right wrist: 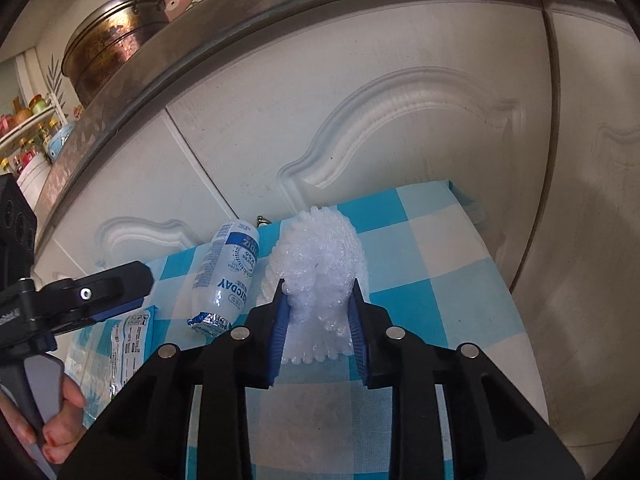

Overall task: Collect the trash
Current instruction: 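Grasp the white foam net with the right tool while the left tool grasps a white bottle, then carry the white bottle and foam net over to the red bucket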

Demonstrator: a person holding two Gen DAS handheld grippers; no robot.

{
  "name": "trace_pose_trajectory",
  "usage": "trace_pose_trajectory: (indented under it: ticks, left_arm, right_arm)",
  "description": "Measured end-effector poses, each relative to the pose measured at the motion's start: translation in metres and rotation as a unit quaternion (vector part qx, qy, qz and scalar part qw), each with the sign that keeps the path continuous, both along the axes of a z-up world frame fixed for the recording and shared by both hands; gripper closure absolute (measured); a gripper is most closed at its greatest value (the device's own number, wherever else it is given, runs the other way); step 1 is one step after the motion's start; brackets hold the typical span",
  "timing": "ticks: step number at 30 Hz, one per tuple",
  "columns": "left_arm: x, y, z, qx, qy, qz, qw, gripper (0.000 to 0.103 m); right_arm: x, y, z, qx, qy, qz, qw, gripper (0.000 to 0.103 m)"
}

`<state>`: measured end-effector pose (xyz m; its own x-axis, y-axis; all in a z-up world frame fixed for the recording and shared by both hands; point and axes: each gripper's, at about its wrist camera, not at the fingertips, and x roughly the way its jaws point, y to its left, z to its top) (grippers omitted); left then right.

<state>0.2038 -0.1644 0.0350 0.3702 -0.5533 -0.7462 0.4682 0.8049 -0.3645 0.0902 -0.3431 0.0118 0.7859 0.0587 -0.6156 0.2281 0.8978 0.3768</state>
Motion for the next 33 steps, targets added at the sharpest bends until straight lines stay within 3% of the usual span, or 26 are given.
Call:
trace_pose_trajectory:
  ticks: [6,10,12,22,33]
  left_arm:
    - [0.009,-0.036,-0.012,0.041,-0.014,0.001,0.999,0.013]
    - [0.016,-0.052,-0.023,0.08,-0.009,-0.005,0.9968,0.043]
    - [0.019,-0.054,-0.029,0.081,0.004,-0.003,0.9967,0.057]
    - [-0.008,-0.033,-0.006,0.071,-0.027,-0.01,0.997,0.059]
    - [-0.068,0.036,0.03,0.025,-0.033,-0.005,0.9991,0.059]
  right_arm:
    - [-0.005,-0.011,-0.004,0.028,-0.006,-0.013,0.999,0.073]
    - [-0.007,-0.013,-0.006,0.039,-0.005,-0.014,0.999,0.073]
    - [-0.007,-0.013,-0.007,0.042,-0.005,-0.016,0.999,0.073]
    - [-0.017,-0.003,-0.004,0.027,-0.004,-0.016,1.0,0.074]
    - [-0.063,0.035,0.0,0.052,-0.002,-0.002,0.999,0.075]
